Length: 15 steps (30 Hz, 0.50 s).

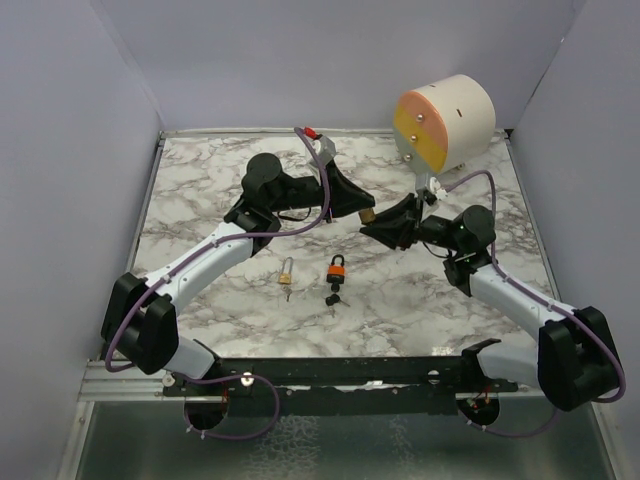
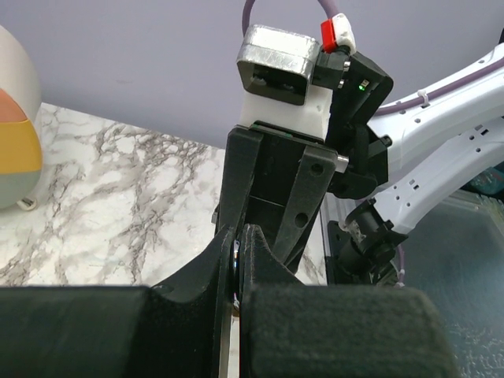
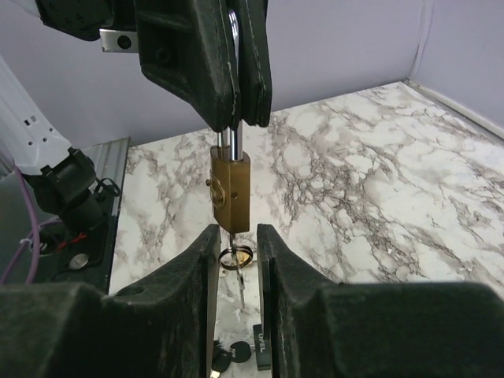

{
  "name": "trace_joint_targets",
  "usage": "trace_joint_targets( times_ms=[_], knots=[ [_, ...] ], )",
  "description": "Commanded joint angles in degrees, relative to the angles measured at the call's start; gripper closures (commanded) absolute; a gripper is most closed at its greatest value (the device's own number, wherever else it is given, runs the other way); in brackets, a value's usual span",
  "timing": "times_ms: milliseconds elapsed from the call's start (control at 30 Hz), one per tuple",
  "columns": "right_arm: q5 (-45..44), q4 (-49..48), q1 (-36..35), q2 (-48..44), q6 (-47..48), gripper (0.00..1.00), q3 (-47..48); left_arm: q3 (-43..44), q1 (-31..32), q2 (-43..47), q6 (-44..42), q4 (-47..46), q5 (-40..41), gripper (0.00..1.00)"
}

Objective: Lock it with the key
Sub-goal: Lock the lock.

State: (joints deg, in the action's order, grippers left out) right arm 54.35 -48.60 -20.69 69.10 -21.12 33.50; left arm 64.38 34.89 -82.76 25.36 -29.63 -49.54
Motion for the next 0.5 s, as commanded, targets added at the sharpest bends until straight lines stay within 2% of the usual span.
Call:
trace_joint_targets(
  times_ms=[0,67,167,467],
  knots=[
    [-2.11,2.02,-0.4,-0.17,1.28,0.75,1.19,1.03,0.17,2.42,-0.32,-3.22,1.25,1.0],
    [-2.12,2.02,-0.4,-0.48,1.54,0.79,1.06,1.08,0.17,2.4,-0.27,-3.16,1.23,1.0],
    [-2.59,2.1,-0.36,-1.01,1.61,0.99,0.95,0.92,0.17,2.26,-0.24,-3.17,1.34,1.0],
    [-3.13,3.7,-0.33,-1.77,2.77,0.99,0.15,1.46,0.09,3.14,-1.43,-3.24,3.63,1.0]
  ],
)
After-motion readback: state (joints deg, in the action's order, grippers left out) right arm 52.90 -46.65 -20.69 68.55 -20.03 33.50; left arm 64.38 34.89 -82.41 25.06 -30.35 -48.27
